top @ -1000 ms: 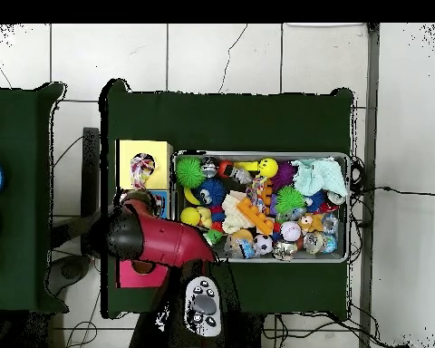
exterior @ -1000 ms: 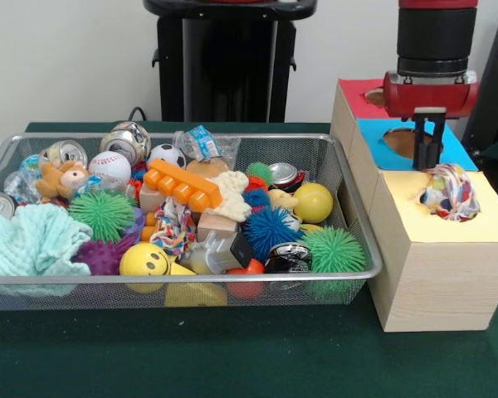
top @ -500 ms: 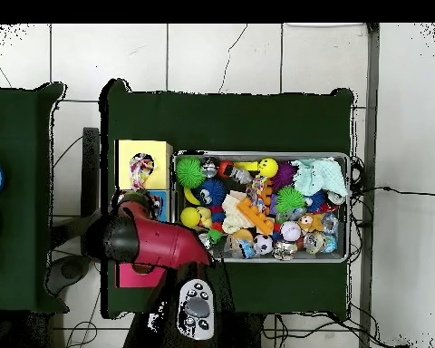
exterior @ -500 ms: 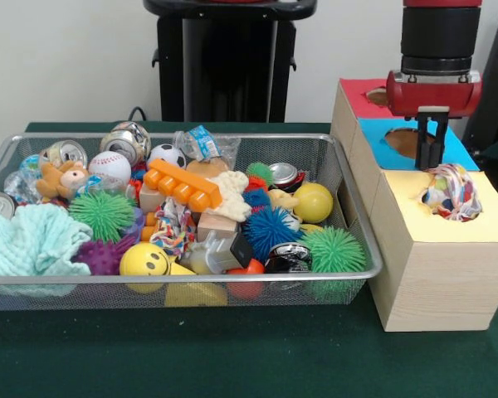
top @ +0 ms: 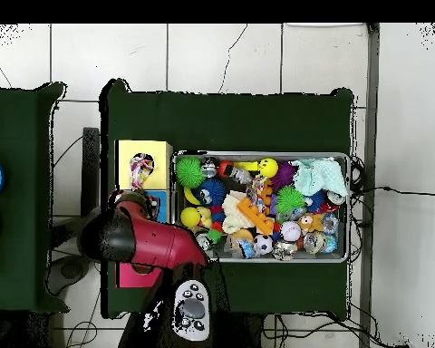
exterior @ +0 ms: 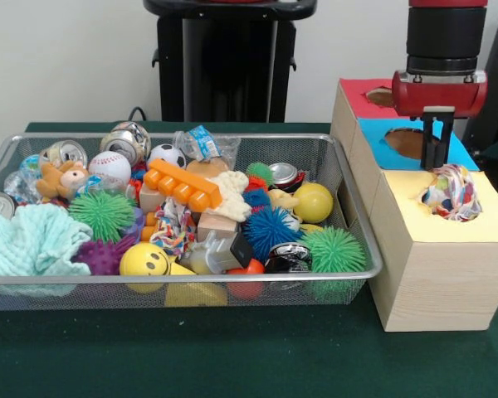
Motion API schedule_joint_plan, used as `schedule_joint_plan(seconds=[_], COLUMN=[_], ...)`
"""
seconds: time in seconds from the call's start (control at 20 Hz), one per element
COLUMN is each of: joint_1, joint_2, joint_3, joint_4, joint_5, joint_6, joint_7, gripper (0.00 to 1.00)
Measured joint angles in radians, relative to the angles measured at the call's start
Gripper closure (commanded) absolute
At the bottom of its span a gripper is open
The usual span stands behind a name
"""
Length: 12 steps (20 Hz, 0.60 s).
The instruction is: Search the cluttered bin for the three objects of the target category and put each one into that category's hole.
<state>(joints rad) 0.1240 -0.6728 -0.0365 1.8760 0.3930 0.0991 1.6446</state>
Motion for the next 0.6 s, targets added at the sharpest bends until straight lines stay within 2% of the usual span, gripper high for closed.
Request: schedule_joint_plan(seconds=[0.6], joint_1=[0.099], joint_2=[0.017], joint_3=[-0.034], joint_4=[-0.048], joint_5=[0.072], joint_6=[0.082], joint_7=[0.007], gripper=[1.0])
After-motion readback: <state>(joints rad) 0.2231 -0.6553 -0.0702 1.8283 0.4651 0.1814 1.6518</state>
